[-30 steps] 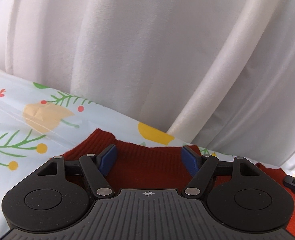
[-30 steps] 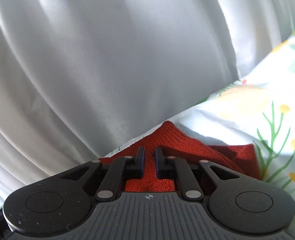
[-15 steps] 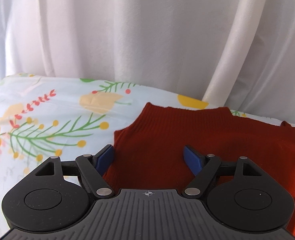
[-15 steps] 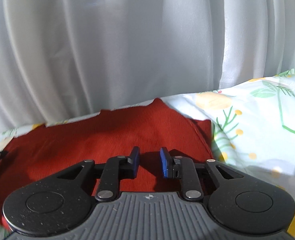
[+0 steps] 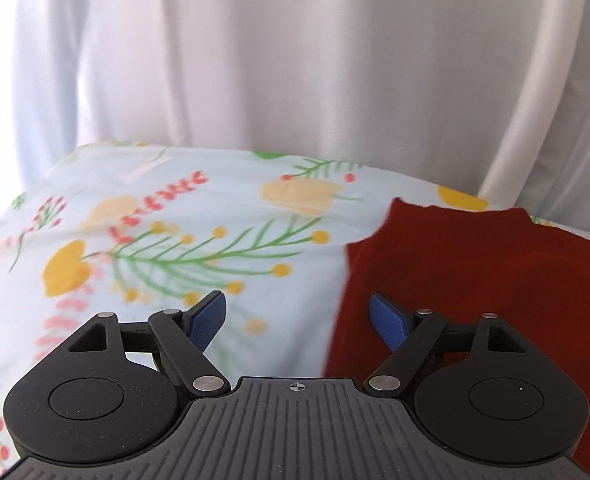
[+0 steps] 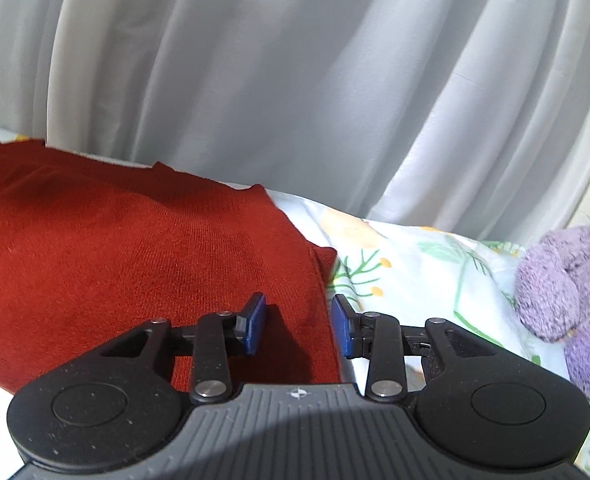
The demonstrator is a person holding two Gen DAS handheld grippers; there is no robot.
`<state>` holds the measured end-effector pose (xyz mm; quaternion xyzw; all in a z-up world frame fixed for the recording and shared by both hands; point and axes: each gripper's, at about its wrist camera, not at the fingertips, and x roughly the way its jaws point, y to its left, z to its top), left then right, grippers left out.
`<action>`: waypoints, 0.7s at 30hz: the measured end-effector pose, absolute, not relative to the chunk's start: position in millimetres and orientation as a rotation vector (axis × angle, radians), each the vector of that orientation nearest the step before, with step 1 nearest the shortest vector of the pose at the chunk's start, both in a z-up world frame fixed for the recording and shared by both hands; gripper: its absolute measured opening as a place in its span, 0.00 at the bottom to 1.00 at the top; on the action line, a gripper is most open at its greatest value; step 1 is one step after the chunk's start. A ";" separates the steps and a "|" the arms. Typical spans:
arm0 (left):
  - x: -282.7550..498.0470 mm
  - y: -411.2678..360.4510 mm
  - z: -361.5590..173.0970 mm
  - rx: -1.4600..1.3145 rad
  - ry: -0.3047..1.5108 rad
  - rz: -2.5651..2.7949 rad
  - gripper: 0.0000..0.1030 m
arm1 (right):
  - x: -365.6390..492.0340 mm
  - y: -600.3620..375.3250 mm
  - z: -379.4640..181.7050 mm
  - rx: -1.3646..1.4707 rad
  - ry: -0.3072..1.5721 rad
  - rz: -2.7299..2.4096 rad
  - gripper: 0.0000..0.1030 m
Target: Fold small clothes
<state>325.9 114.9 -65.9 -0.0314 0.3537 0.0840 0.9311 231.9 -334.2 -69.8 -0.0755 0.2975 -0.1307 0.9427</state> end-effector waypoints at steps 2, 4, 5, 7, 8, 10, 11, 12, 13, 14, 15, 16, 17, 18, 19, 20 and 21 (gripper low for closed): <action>307.6 133.1 -62.7 -0.162 0.750 0.131 0.82 | 221.4 -335.4 -60.1 -0.063 0.597 -0.200 0.33; 289.4 148.2 -63.5 -0.295 0.784 0.082 0.83 | 212.2 -332.6 -51.8 0.029 0.588 -0.109 0.34; 282.3 153.7 -65.6 -0.359 0.812 0.056 0.83 | 208.2 -329.0 -47.6 0.064 0.581 -0.071 0.35; 270.6 156.8 -67.8 -0.425 0.810 0.013 0.84 | 205.2 -316.9 -43.8 0.089 0.582 -0.014 0.39; 268.2 156.0 -68.0 -0.434 0.815 -0.009 0.84 | 204.8 -308.7 -42.9 0.082 0.585 0.008 0.39; 268.0 153.2 -69.0 -0.462 0.836 -0.045 0.84 | 207.6 -291.9 -42.7 0.083 0.596 0.069 0.39; 268.3 150.2 -69.9 -0.474 0.836 -0.069 0.84 | 210.6 -284.0 -43.2 0.093 0.606 0.098 0.39; 270.1 148.8 -70.9 -0.486 0.837 -0.092 0.84 | 213.2 -276.8 -43.8 0.111 0.614 0.125 0.39; 273.5 147.5 -72.6 -0.500 0.845 -0.112 0.83 | 214.0 -269.2 -43.0 0.131 0.624 0.155 0.39; 277.1 147.0 -74.9 -0.517 0.850 -0.134 0.83 | 215.5 -260.6 -43.2 0.148 0.637 0.185 0.39; 280.8 147.1 -75.9 -0.525 0.841 -0.146 0.82 | 217.7 -252.8 -43.2 0.165 0.652 0.210 0.38; 285.4 147.8 -76.5 -0.536 0.841 -0.147 0.81 | 220.3 -245.6 -44.0 0.181 0.668 0.234 0.37; 290.7 149.3 -77.1 -0.557 0.845 -0.157 0.79 | 223.0 -238.5 -44.8 0.197 0.680 0.256 0.35; 296.6 151.4 -79.4 -0.591 0.854 -0.176 0.72 | 225.9 -231.3 -46.1 0.213 0.692 0.273 0.29; 302.3 153.5 -82.4 -0.628 0.861 -0.193 0.67 | 230.0 -225.2 -48.6 0.233 0.704 0.286 0.26; 306.8 154.9 -85.4 -0.654 0.864 -0.199 0.62 | 233.8 -219.2 -50.0 0.256 0.716 0.299 0.25; 311.6 156.0 -89.9 -0.678 0.881 -0.211 0.49 | 237.6 -212.7 -52.2 0.274 0.727 0.310 0.22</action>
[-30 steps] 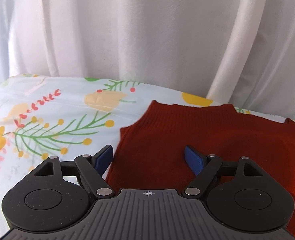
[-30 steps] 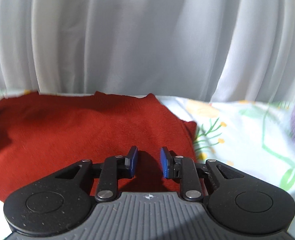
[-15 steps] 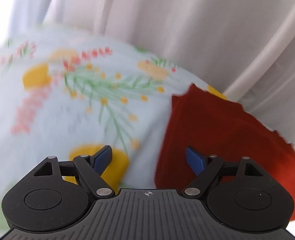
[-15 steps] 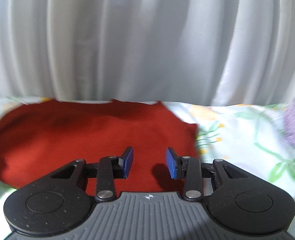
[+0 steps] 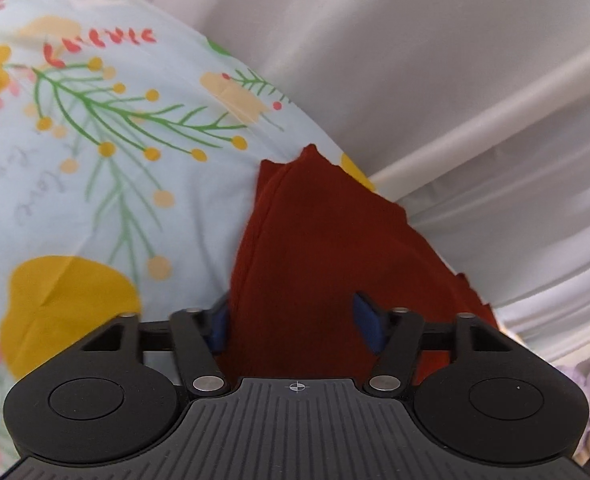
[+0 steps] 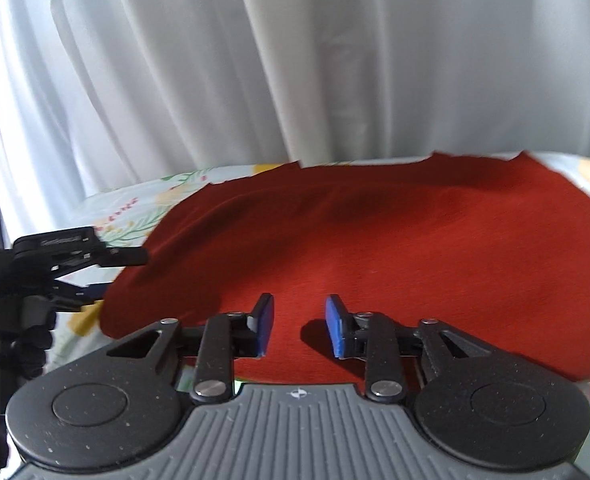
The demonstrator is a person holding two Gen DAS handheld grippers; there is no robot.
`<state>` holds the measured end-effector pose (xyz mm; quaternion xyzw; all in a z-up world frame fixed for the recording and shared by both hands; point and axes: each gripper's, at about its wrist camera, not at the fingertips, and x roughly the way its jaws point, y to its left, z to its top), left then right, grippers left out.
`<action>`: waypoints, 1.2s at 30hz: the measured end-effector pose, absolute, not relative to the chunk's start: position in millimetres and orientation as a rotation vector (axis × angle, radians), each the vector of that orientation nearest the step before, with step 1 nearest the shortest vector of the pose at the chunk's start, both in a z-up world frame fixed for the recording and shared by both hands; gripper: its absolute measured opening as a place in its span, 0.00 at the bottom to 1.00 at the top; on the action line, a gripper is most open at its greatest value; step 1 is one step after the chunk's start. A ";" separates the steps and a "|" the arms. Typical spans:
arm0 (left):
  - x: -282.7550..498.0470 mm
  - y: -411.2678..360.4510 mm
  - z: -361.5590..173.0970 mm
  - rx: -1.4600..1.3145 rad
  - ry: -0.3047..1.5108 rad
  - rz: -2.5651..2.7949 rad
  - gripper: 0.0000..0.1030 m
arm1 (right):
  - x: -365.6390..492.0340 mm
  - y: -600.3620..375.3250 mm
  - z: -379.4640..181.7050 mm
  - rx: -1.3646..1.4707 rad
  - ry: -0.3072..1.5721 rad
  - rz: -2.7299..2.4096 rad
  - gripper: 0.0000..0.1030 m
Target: Fold small clothes
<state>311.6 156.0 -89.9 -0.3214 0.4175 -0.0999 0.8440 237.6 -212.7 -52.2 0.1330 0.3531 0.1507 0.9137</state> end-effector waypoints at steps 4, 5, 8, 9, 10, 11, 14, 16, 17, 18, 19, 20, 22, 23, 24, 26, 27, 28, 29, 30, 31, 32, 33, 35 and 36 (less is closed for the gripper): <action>322.8 159.7 -102.8 -0.755 0.921 -0.218 0.19 | 255.7 -185.1 -62.4 0.282 0.754 0.345 0.19; 322.9 161.3 -105.1 -0.781 0.923 -0.220 0.18 | 259.0 -178.6 -64.6 0.280 0.760 0.354 0.18; 321.4 165.0 -107.1 -0.818 0.914 -0.230 0.15 | 266.2 -163.0 -71.7 0.259 0.774 0.365 0.17; 320.8 164.9 -107.0 -0.820 0.911 -0.230 0.15 | 268.0 -160.0 -74.7 0.246 0.774 0.364 0.17; 320.5 165.1 -106.1 -0.824 0.909 -0.230 0.14 | 268.7 -157.6 -75.9 0.232 0.765 0.361 0.17; 319.7 165.4 -104.7 -0.828 0.908 -0.230 0.14 | 268.9 -157.5 -75.9 0.229 0.763 0.364 0.17; 319.7 165.6 -100.3 -0.843 0.913 -0.219 0.14 | 270.8 -169.3 -74.9 0.305 0.780 0.375 0.17; 319.4 163.4 -96.1 -0.846 0.916 -0.207 0.14 | 267.4 -182.5 -71.3 0.357 0.781 0.361 0.17; 319.0 161.2 -92.8 -0.839 0.913 -0.205 0.14 | 265.4 -187.8 -69.3 0.371 0.774 0.354 0.17; 318.3 158.3 -88.6 -0.828 0.905 -0.207 0.14 | 263.1 -193.4 -67.6 0.381 0.762 0.348 0.17; 317.4 155.4 -83.9 -0.814 0.896 -0.207 0.14 | 260.6 -199.0 -65.7 0.389 0.751 0.340 0.17; 317.0 152.2 -78.9 -0.800 0.892 -0.201 0.14 | 257.5 -205.3 -64.0 0.398 0.741 0.330 0.17; 316.4 144.4 -68.4 -0.762 0.899 -0.170 0.14 | 252.2 -218.1 -61.5 0.420 0.725 0.305 0.18; 316.1 138.9 -62.6 -0.735 0.903 -0.149 0.14 | 249.1 -224.5 -60.4 0.427 0.720 0.287 0.18; 315.2 131.9 -55.7 -0.704 0.900 -0.139 0.14 | 246.7 -230.1 -59.5 0.431 0.716 0.266 0.18; 312.5 112.9 -39.9 -0.642 0.879 -0.144 0.13 | 242.1 -240.7 -58.5 0.443 0.705 0.237 0.18; 311.4 100.9 -31.7 -0.613 0.868 -0.157 0.13 | 240.6 -245.7 -59.6 0.452 0.705 0.224 0.18; 310.4 87.3 -24.3 -0.587 0.859 -0.172 0.13 | 237.9 -250.2 -60.0 0.460 0.703 0.210 0.18; 310.2 70.7 -18.4 -0.555 0.855 -0.186 0.13 | 235.7 -254.9 -60.1 0.469 0.699 0.198 0.18; 310.1 53.8 -13.8 -0.517 0.849 -0.201 0.13 | 233.4 -259.3 -60.0 0.477 0.696 0.187 0.18; 310.3 36.6 -11.6 -0.478 0.842 -0.213 0.13 | 231.4 -263.5 -59.7 0.485 0.690 0.176 0.18; 310.6 19.6 -12.8 -0.444 0.842 -0.223 0.13 | 229.3 -267.5 -59.1 0.493 0.683 0.166 0.18; 311.3 3.6 -16.7 -0.417 0.851 -0.234 0.13 | 227.1 -271.8 -58.3 0.499 0.675 0.156 0.18; 311.6 -24.6 -31.5 -0.370 0.881 -0.254 0.13 | 221.1 -281.6 -56.6 0.513 0.662 0.136 0.18; 311.0 -35.6 -40.1 -0.352 0.900 -0.260 0.13 | 219.1 -285.4 -56.2 0.518 0.657 0.129 0.18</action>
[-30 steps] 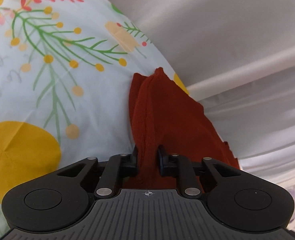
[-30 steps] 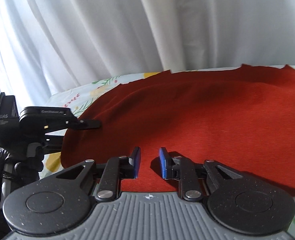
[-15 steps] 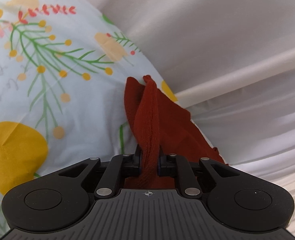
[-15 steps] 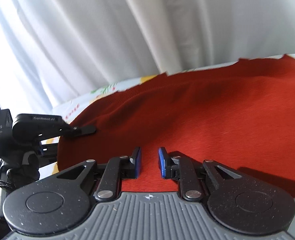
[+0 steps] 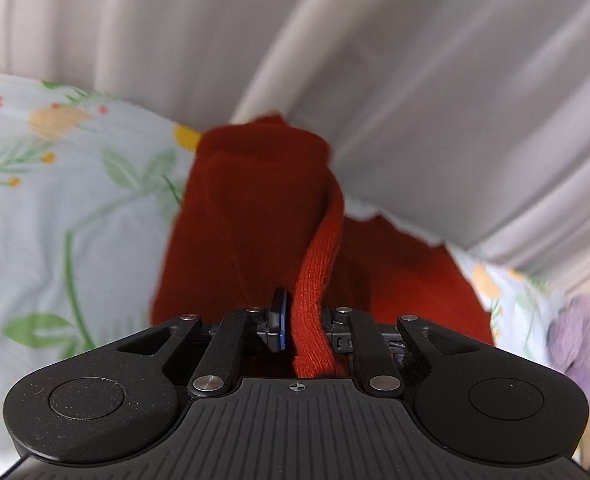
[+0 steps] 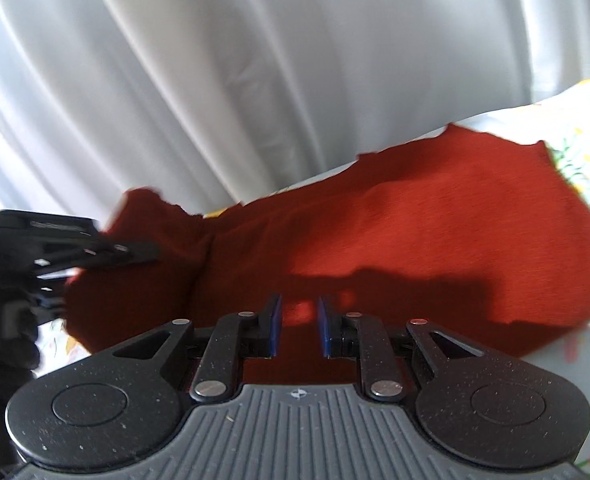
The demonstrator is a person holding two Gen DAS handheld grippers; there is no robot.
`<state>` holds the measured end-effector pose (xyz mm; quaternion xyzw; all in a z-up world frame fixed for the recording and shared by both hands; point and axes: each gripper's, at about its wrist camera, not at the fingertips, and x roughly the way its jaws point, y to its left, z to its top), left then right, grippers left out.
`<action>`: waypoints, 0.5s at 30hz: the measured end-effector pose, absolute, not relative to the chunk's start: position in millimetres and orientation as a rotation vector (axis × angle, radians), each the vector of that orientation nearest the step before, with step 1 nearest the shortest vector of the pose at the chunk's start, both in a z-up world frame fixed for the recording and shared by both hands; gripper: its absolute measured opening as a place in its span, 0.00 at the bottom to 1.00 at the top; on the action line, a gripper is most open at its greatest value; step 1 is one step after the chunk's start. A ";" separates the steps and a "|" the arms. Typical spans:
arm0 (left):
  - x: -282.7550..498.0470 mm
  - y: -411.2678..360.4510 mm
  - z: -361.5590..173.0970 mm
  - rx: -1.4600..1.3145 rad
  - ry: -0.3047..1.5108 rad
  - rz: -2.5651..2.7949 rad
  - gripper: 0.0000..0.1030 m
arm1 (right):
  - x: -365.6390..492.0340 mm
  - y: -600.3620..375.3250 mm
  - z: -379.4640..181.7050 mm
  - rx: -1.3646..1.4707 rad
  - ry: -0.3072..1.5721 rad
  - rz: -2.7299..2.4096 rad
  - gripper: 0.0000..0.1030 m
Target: Fold small clothes
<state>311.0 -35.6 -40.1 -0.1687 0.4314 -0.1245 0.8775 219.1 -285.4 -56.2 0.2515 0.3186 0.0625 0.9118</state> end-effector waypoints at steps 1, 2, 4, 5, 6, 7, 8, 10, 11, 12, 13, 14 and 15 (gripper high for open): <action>310.2 -43.3 -50.0 -0.349 0.924 -0.285 0.13 | 217.5 -288.9 -55.9 0.522 0.655 0.123 0.18; 307.8 -46.6 -60.5 -0.368 0.962 -0.314 0.15 | 215.6 -292.4 -55.3 0.525 0.654 0.117 0.18; 298.3 -44.8 -69.6 -0.387 0.954 -0.310 0.23 | 216.7 -295.6 -55.9 0.528 0.651 0.109 0.18; 292.1 -42.3 -66.6 -0.373 0.949 -0.322 0.26 | 215.8 -298.3 -55.7 0.529 0.651 0.107 0.18; 285.7 -37.4 -61.4 -0.371 0.955 -0.336 0.34 | 213.7 -301.4 -55.3 0.532 0.647 0.105 0.18; 277.5 -29.6 -53.2 -0.393 0.947 -0.348 0.37 | 211.8 -304.4 -54.7 0.534 0.643 0.106 0.18; 269.1 -19.4 -45.5 -0.427 0.927 -0.360 0.38 | 210.9 -306.8 -53.5 0.535 0.640 0.108 0.18; 255.4 0.6 -29.4 -0.481 0.872 -0.364 0.48 | 211.8 -309.7 -51.6 0.540 0.637 0.127 0.18; 252.2 9.0 -23.6 -0.495 0.839 -0.337 0.50 | 213.0 -309.3 -50.6 0.542 0.638 0.139 0.18; 249.9 18.1 -21.6 -0.498 0.815 -0.289 0.50 | 215.3 -307.6 -49.6 0.544 0.639 0.154 0.18; 251.3 22.6 -20.1 -0.492 0.795 -0.228 0.49 | 217.9 -304.8 -48.6 0.548 0.639 0.174 0.18; 253.6 26.9 -23.7 -0.477 0.792 -0.173 0.48 | 221.2 -301.2 -47.7 0.554 0.641 0.195 0.18; 257.8 30.8 -29.7 -0.458 0.806 -0.123 0.46 | 226.0 -295.4 -47.4 0.561 0.643 0.220 0.19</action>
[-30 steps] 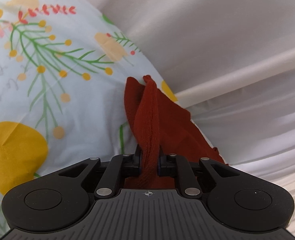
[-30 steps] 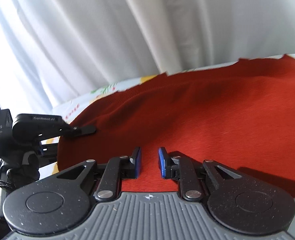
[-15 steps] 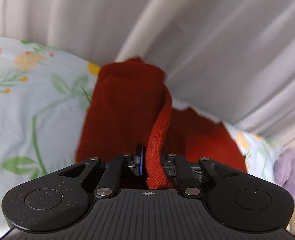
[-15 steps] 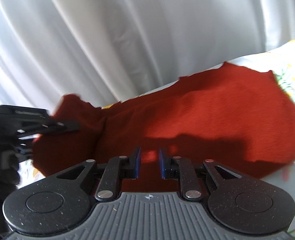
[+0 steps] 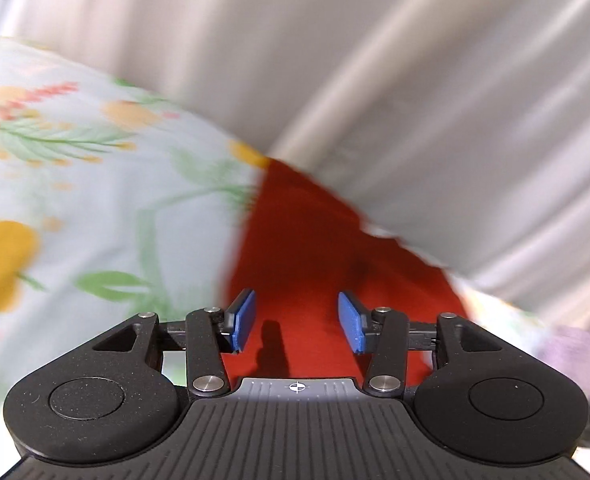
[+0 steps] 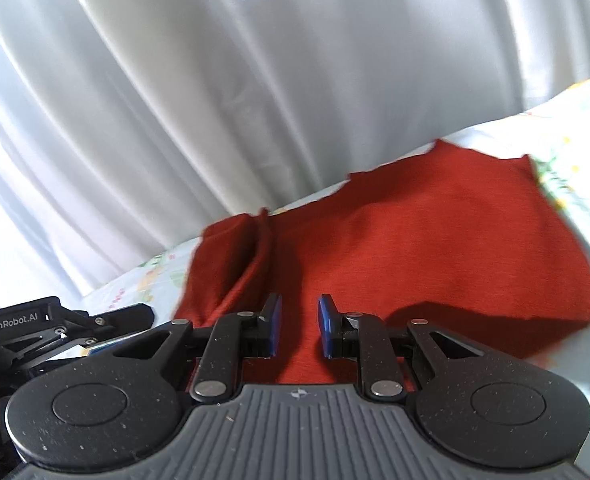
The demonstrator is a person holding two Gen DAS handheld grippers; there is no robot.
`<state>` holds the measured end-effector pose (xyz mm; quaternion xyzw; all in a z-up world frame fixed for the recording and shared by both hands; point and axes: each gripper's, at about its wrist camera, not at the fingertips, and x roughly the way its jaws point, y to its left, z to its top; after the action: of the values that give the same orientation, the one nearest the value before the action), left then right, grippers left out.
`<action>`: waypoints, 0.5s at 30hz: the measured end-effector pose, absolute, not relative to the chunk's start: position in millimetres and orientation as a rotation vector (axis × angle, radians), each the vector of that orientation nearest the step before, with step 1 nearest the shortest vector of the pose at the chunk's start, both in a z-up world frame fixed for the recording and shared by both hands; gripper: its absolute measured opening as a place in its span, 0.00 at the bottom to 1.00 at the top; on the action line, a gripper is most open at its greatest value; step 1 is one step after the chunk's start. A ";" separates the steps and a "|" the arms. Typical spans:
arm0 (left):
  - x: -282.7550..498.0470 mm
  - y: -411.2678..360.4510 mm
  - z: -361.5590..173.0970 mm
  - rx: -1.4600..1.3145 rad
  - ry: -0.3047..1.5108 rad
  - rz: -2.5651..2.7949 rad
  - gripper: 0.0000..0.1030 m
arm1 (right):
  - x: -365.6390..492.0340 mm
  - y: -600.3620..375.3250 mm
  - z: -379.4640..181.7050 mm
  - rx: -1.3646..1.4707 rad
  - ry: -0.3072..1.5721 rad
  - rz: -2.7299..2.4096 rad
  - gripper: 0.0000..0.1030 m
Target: Fold small clothes
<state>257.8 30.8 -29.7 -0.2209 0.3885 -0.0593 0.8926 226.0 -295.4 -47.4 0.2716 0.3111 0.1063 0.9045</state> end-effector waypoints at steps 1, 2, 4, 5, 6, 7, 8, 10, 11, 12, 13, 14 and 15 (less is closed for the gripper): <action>262.2 34.1 -36.3 -0.451 0.824 -0.084 0.46 | 229.4 -289.9 -46.1 0.567 0.644 0.248 0.19; 264.5 37.3 -43.1 -0.461 0.837 -0.063 0.45 | 232.8 -283.5 -44.0 0.566 0.644 0.278 0.19; 267.0 41.2 -57.3 -0.493 0.870 -0.045 0.45 | 238.7 -268.9 -38.4 0.545 0.636 0.337 0.19; 268.5 40.4 -63.8 -0.509 0.890 -0.057 0.45 | 241.7 -261.7 -36.2 0.532 0.633 0.365 0.19; 267.9 40.7 -68.7 -0.534 0.903 -0.078 0.45 | 245.0 -254.6 -35.6 0.519 0.636 0.394 0.19; 268.0 40.9 -73.0 -0.560 0.913 -0.106 0.47 | 248.7 -248.2 -37.5 0.503 0.649 0.420 0.18; 267.2 41.1 -75.0 -0.570 0.921 -0.122 0.48 | 253.4 -243.1 -41.9 0.485 0.679 0.432 0.19; 267.0 39.4 -73.1 -0.537 0.923 -0.154 0.51 | 261.6 -236.5 -55.8 0.430 0.776 0.387 0.19; 265.4 39.5 -74.8 -0.519 0.928 -0.181 0.53 | 262.9 -236.8 -64.0 0.401 0.814 0.345 0.16; 265.9 41.2 -75.8 -0.514 0.938 -0.204 0.55 | 260.2 -240.8 -70.5 0.401 0.811 0.338 0.01; 265.4 43.0 -77.3 -0.524 0.946 -0.222 0.58 | 256.4 -246.7 -75.0 0.413 0.799 0.349 0.00; 266.5 45.8 -79.7 -0.539 0.955 -0.231 0.59 | 253.8 -251.1 -77.9 0.426 0.797 0.366 0.00; 267.3 50.6 -80.7 -0.557 0.970 -0.226 0.59 | 252.6 -254.2 -79.9 0.435 0.800 0.377 0.00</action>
<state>267.3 50.6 -80.7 -0.2638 0.4591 -0.1068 0.8415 252.6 -254.2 -79.9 0.2087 0.3842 0.1808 0.8810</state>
